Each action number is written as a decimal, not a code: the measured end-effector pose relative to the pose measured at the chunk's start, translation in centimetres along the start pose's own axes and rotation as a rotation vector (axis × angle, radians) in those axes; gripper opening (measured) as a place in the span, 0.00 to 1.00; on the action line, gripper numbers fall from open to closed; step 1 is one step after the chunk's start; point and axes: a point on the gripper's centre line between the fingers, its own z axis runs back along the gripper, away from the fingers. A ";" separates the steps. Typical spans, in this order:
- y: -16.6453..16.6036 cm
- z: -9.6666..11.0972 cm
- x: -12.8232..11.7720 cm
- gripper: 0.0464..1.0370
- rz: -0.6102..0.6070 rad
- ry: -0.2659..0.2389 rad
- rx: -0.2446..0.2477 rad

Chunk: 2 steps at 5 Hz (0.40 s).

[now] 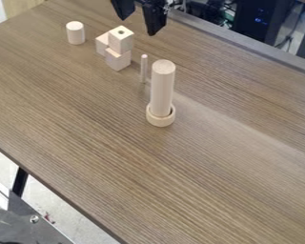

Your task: Le robot prends le cube blanche petit et mets sur le grands cub

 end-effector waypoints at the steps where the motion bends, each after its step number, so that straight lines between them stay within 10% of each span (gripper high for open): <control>1: -0.2 -0.8 -0.5 0.96 0.007 0.028 -0.014; 2: 2.9 -1.3 -0.8 0.96 0.056 0.036 0.002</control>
